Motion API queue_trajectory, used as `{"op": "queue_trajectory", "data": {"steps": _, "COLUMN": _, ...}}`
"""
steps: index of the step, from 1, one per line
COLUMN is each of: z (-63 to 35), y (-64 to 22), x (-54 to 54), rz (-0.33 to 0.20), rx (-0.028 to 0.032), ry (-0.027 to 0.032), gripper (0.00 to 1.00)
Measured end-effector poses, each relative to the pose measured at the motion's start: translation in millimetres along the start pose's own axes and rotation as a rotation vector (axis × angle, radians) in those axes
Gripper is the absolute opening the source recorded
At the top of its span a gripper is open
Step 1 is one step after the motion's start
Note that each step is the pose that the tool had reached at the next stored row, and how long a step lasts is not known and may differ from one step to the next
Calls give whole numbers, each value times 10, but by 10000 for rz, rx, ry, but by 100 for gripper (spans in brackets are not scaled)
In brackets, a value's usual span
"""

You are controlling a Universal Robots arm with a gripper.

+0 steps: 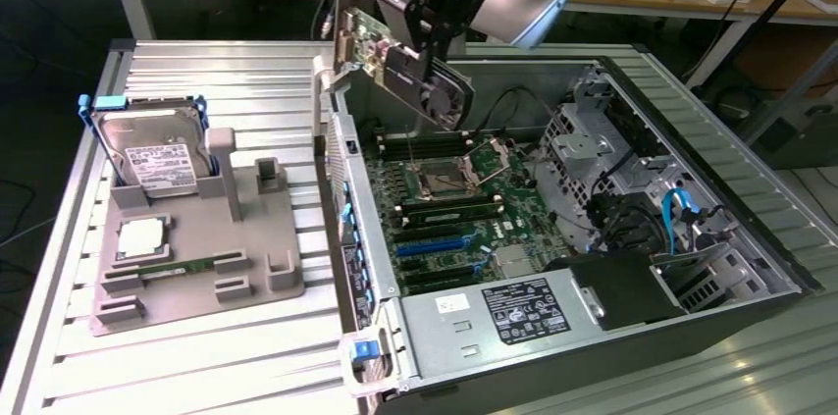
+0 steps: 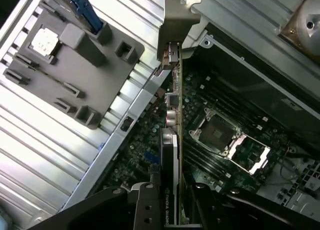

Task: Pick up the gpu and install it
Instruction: 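Pick up the gpu and move the gpu toward the slot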

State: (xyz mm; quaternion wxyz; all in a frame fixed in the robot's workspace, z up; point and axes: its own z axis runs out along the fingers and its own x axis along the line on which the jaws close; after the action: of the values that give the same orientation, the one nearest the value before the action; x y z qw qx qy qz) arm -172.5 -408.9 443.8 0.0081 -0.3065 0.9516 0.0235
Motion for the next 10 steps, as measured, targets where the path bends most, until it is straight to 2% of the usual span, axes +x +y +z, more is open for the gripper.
{"op": "queue_trajectory", "data": {"steps": 10, "z": 4, "y": -16, "x": -22, "rz": -1576, "rx": -45, "ry": 60, "gripper": 27}}
